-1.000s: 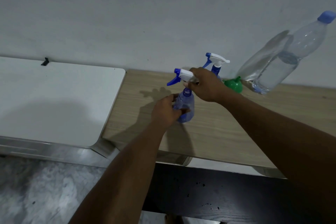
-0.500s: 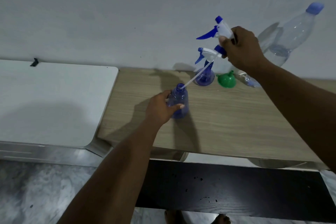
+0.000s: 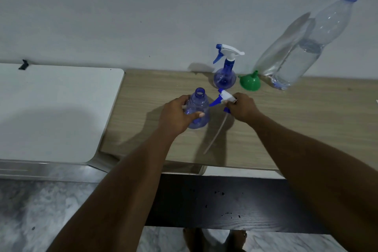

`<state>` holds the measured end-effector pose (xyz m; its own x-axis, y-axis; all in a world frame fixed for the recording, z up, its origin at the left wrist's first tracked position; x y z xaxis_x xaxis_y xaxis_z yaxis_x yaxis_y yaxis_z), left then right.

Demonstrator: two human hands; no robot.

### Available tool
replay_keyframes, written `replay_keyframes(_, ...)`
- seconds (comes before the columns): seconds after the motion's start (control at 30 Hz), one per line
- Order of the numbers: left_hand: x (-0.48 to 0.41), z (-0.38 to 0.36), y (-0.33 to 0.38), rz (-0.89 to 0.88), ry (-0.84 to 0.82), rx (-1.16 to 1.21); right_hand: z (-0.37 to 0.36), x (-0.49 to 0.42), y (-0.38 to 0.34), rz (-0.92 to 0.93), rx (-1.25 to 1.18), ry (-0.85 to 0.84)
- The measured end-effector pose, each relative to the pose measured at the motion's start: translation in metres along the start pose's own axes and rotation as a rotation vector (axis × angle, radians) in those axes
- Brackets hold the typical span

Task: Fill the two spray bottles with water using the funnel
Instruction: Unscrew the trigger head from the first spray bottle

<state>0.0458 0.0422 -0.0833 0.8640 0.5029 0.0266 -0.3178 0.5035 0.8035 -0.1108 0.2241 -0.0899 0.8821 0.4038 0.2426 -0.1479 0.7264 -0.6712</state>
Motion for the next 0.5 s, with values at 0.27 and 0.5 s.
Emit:
replay_keyframes(0.27, -0.003, -0.006, 0.001, 0.03, -0.027, 0.018, -0.025, -0.022, 0.021, -0.044, 0.091, -0.025)
replay_keyframes(0.5, -0.009, -0.01, 0.006, 0.006, -0.019, -0.014, 0.002, -0.037, 0.009, 0.119, 0.523, 0.1)
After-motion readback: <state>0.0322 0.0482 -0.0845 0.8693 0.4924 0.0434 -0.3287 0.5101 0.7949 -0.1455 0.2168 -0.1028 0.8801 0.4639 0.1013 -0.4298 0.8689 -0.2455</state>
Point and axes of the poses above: each hand's wrist, its own x-axis away from the middle knuckle, its own z-axis out of the back of the hand, y = z × x, the point moved 5 cm from there along -x, towards the middle knuckle, and after that the axes turned 5 degrees about -x, right-handed, at the moved point
